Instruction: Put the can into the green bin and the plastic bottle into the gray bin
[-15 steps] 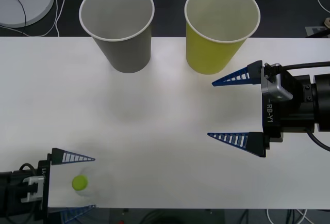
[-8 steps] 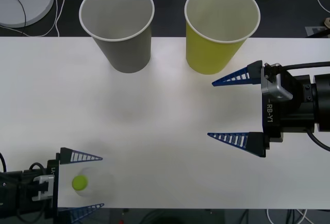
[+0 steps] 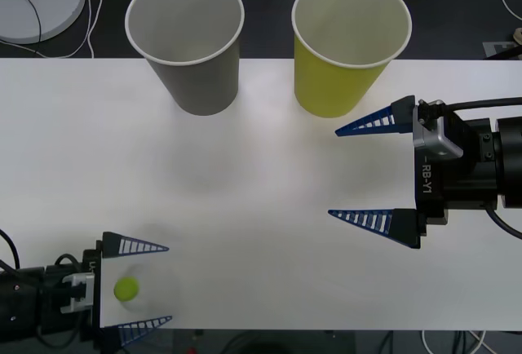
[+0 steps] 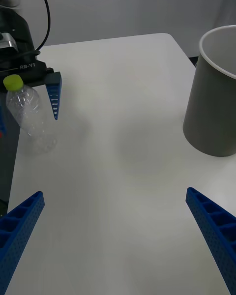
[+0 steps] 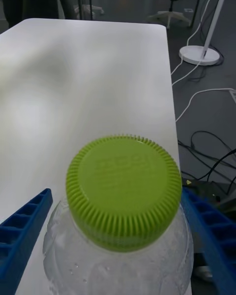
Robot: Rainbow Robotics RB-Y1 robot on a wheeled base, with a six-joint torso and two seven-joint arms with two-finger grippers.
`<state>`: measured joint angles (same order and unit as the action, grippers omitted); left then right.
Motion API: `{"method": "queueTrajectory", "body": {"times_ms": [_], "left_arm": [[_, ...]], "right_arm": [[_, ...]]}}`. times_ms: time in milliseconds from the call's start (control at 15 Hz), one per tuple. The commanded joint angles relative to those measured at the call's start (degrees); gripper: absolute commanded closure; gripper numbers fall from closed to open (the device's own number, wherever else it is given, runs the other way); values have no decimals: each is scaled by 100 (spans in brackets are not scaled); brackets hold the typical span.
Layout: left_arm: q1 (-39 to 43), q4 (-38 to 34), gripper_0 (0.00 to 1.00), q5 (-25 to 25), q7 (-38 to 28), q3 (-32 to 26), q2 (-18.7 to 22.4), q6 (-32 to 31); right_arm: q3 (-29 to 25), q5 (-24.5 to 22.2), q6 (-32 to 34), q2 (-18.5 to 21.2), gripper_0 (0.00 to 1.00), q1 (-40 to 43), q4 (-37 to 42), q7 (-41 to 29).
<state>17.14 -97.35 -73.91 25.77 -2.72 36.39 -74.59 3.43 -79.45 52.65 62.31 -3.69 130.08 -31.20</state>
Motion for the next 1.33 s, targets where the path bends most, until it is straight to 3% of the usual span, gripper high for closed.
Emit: {"method": "queueTrajectory", "body": {"times_ms": [67, 667, 1333], "left_arm": [[17, 5, 100, 8, 24, 0, 0, -29], [17, -21, 100, 25, 24, 0, 0, -47], [378, -804, 100, 377, -441, -211, 184, 76]], "right_arm": [[0, 0, 0, 0, 0, 0, 0, 0], [0, 0, 0, 0, 0, 0, 0, 0], [0, 0, 0, 0, 0, 0, 0, 0]]}}
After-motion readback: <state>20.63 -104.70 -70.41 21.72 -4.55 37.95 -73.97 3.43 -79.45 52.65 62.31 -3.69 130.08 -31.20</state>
